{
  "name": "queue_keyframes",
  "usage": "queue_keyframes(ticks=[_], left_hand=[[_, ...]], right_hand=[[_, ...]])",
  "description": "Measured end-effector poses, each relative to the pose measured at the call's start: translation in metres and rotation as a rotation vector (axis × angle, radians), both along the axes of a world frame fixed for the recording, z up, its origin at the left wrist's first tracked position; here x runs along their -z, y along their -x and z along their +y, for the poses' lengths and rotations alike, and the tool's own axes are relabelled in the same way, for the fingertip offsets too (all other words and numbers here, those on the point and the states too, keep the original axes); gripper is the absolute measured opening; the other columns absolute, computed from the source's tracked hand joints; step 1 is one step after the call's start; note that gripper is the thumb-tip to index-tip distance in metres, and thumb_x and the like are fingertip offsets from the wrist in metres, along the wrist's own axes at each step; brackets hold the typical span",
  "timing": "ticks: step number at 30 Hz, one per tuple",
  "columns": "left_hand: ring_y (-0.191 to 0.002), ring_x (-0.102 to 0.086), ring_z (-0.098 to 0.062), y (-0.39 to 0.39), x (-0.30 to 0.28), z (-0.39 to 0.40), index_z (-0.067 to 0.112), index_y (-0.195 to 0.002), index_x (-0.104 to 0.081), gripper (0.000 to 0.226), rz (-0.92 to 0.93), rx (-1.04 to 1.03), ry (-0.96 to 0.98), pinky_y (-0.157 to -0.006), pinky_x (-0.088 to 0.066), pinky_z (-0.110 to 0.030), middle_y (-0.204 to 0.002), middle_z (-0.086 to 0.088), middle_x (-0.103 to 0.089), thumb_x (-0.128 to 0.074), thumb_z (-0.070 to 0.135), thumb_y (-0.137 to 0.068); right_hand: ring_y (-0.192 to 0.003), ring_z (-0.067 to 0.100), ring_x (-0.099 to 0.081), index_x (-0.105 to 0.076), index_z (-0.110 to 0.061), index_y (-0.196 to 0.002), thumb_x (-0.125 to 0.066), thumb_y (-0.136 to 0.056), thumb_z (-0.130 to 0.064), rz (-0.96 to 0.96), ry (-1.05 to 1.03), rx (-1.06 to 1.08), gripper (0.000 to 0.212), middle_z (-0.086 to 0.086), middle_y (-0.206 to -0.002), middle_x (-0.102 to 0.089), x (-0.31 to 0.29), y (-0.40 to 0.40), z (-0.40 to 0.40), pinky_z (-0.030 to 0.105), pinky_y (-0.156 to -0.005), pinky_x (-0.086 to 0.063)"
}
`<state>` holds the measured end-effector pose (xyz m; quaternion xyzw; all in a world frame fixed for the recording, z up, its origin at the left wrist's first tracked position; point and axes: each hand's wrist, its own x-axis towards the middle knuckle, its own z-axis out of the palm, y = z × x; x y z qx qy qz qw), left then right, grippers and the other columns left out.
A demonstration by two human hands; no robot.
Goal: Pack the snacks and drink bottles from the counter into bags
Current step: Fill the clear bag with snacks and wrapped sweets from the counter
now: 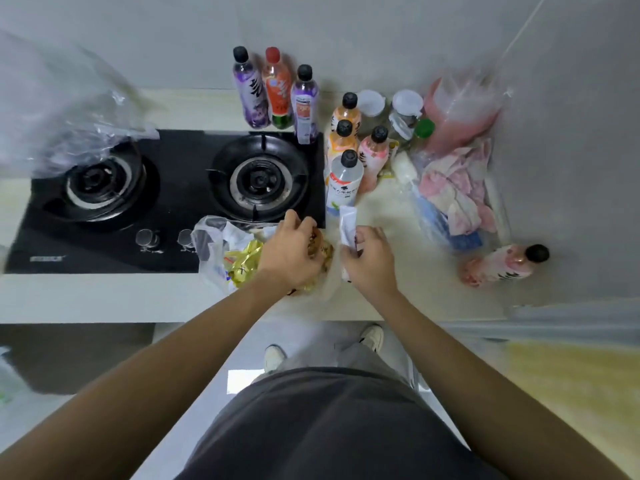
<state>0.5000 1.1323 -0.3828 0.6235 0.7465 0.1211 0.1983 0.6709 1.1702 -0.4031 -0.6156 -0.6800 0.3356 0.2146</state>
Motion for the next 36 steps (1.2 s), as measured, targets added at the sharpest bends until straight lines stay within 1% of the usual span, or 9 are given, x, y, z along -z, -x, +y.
queue_keyframes(ticks=[7,10,14,17,22,26,30,33,36], left_hand=[[-0.112,-0.047,-0.028,0.055,0.004,-0.036,0.019,-0.112,-0.059,0.038,0.097,-0.096,0.013,-0.079,-0.054,-0.045,-0.111,-0.005,-0.048,-0.065,0.038,-0.079],[-0.114,-0.047,-0.032,0.062,0.008,-0.04,0.018,-0.115,-0.062,0.042,0.169,-0.094,0.072,-0.086,-0.049,-0.044,-0.114,-0.007,-0.053,-0.065,0.039,-0.078],[-0.119,-0.044,-0.032,0.063,0.017,-0.044,0.021,-0.126,-0.058,0.053,0.189,-0.063,0.134,-0.094,-0.047,-0.047,-0.122,-0.008,-0.055,-0.065,0.039,-0.077],[-0.119,-0.045,-0.032,0.061,0.02,-0.044,0.021,-0.124,-0.059,0.051,0.228,-0.035,0.142,-0.093,-0.048,-0.049,-0.123,-0.006,-0.056,-0.067,0.038,-0.077],[-0.119,-0.046,-0.03,0.058,0.022,-0.044,0.022,-0.118,-0.061,0.045,0.282,0.028,0.14,-0.087,-0.043,-0.045,-0.124,-0.004,-0.057,-0.071,0.041,-0.079],[-0.126,-0.043,-0.025,0.054,0.02,-0.042,0.025,-0.122,-0.06,0.047,0.264,0.079,0.147,-0.092,-0.04,-0.042,-0.123,0.0,-0.055,-0.072,0.045,-0.081],[-0.128,-0.041,-0.025,0.053,0.018,-0.04,0.026,-0.124,-0.06,0.05,0.274,0.075,0.172,-0.095,-0.041,-0.044,-0.125,-0.001,-0.053,-0.072,0.047,-0.08],[-0.127,-0.041,-0.025,0.054,0.017,-0.043,0.027,-0.125,-0.06,0.055,0.249,0.08,0.161,-0.095,-0.042,-0.046,-0.126,-0.001,-0.053,-0.077,0.047,-0.076],[-0.123,-0.043,-0.024,0.057,0.014,-0.049,0.029,-0.129,-0.058,0.065,0.215,0.068,0.106,-0.096,-0.042,-0.046,-0.127,0.001,-0.052,-0.079,0.054,-0.073]], right_hand=[[-0.087,0.018,-0.059,-0.063,-0.018,-0.115,-0.07,-0.088,-0.026,-0.032,0.055,-0.241,0.029,-0.002,-0.098,-0.061,-0.008,0.076,-0.014,0.032,-0.073,-0.046],[-0.088,0.024,-0.062,-0.067,-0.015,-0.109,-0.069,-0.085,-0.02,-0.108,0.05,-0.287,0.025,0.0,-0.095,-0.064,-0.006,0.092,-0.015,0.032,-0.073,-0.048],[-0.08,0.029,-0.063,-0.062,-0.016,-0.087,-0.071,-0.084,-0.021,-0.234,-0.01,-0.325,0.011,0.0,-0.08,-0.058,0.001,0.097,-0.016,0.036,-0.07,-0.055],[-0.082,0.028,-0.066,-0.068,-0.011,-0.09,-0.072,-0.087,-0.023,-0.26,-0.019,-0.344,0.014,0.005,-0.088,-0.07,0.006,0.096,-0.016,0.036,-0.072,-0.056],[-0.076,0.028,-0.065,-0.068,-0.012,-0.083,-0.071,-0.086,-0.018,-0.256,-0.035,-0.374,0.008,0.003,-0.081,-0.069,0.009,0.091,-0.015,0.038,-0.069,-0.058],[-0.086,0.027,-0.067,-0.071,-0.016,-0.095,-0.071,-0.088,-0.018,-0.194,-0.037,-0.29,0.008,0.002,-0.097,-0.069,0.007,0.079,-0.009,0.039,-0.075,-0.058],[-0.092,0.025,-0.064,-0.069,-0.017,-0.098,-0.069,-0.087,-0.015,-0.234,-0.116,-0.212,0.011,0.001,-0.097,-0.063,0.009,0.056,0.002,0.038,-0.073,-0.056],[-0.108,0.029,-0.057,-0.069,-0.013,-0.113,-0.074,-0.087,-0.019,-0.33,-0.173,-0.169,0.027,0.006,-0.11,-0.059,0.012,0.038,0.009,0.041,-0.081,-0.053],[-0.116,0.033,-0.054,-0.061,-0.012,-0.128,-0.076,-0.088,-0.03,-0.377,-0.064,-0.106,0.046,0.01,-0.123,-0.055,0.014,0.028,0.016,0.044,-0.089,-0.052]])
